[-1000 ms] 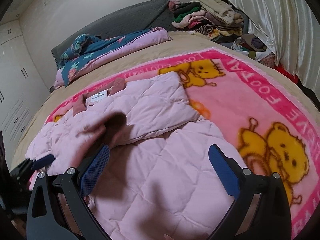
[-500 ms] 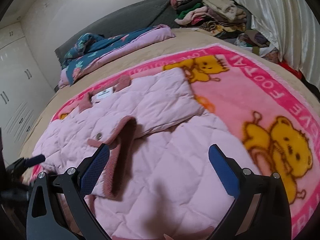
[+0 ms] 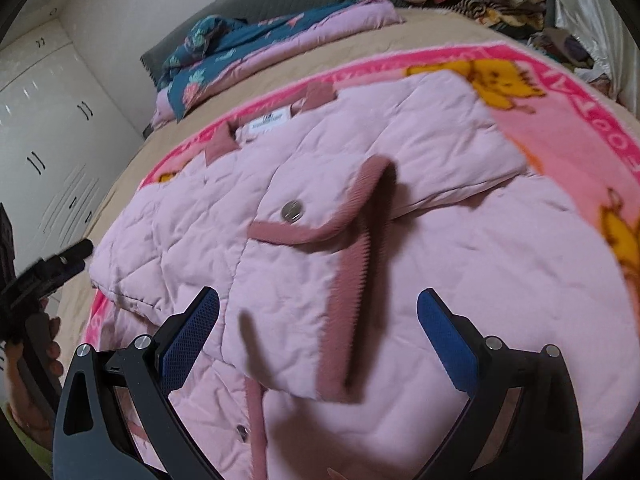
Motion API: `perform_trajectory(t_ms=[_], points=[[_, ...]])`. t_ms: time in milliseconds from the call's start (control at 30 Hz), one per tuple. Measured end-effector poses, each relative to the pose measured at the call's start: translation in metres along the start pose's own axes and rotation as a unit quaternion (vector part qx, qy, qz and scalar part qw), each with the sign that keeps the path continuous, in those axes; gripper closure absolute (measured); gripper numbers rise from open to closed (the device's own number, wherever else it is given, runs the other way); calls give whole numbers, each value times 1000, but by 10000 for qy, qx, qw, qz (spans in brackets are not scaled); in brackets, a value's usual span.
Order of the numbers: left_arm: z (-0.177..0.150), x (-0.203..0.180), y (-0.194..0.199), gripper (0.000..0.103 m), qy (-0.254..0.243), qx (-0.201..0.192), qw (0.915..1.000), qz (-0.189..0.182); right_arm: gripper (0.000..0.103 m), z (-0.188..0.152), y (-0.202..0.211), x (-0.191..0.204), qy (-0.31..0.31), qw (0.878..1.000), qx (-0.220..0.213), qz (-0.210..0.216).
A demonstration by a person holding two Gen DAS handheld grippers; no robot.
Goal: Fold large clothes
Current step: 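Lay the sleeve across the jacket front and open the left gripper, then grasp the rose placket trim with the right gripper and straighten it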
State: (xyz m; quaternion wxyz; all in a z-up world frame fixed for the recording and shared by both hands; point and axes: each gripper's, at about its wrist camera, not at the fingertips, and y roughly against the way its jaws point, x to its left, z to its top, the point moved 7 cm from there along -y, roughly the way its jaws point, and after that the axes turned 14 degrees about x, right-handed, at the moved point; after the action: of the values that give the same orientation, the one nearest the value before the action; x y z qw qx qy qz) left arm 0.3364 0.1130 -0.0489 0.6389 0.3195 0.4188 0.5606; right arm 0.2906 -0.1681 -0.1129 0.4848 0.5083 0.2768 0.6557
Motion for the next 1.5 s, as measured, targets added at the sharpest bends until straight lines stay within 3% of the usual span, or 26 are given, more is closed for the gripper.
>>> perform_trajectory(t_ms=[300, 333, 467, 567, 600, 800, 933, 1167, 1500], points=[[7, 44, 3, 9, 546, -108, 9984, 88, 7, 3, -25, 3, -143, 9998, 55, 162], [8, 48, 3, 9, 605, -116, 9980, 111, 12, 3, -24, 4, -81, 9998, 35, 179], [12, 58, 2, 9, 697, -178, 9970, 272, 49, 1, -21, 15, 291, 9989, -52, 374], [15, 63, 2, 9, 805, -213, 9964, 164, 75, 3, -8, 29, 663, 9964, -277, 445], [15, 64, 1, 9, 841, -219, 9961, 116, 78, 5, 0, 35, 813, 9951, -413, 372], [17, 61, -2, 9, 798, -231, 9965, 68, 83, 36, 61, 67, 1652, 9786, -1218, 138], [19, 53, -3, 9, 719, -260, 9971, 39, 83, 64, 88, 75, 1916, 9705, -1459, -117], [22, 36, -8, 9, 536, -280, 9982, -16, 84, 98, 83, 58, 1850, 9710, -1429, -499], [25, 5, -19, 9, 98, -272, 9995, -130, 84, 105, 46, 32, 1514, 9790, -1148, -737]])
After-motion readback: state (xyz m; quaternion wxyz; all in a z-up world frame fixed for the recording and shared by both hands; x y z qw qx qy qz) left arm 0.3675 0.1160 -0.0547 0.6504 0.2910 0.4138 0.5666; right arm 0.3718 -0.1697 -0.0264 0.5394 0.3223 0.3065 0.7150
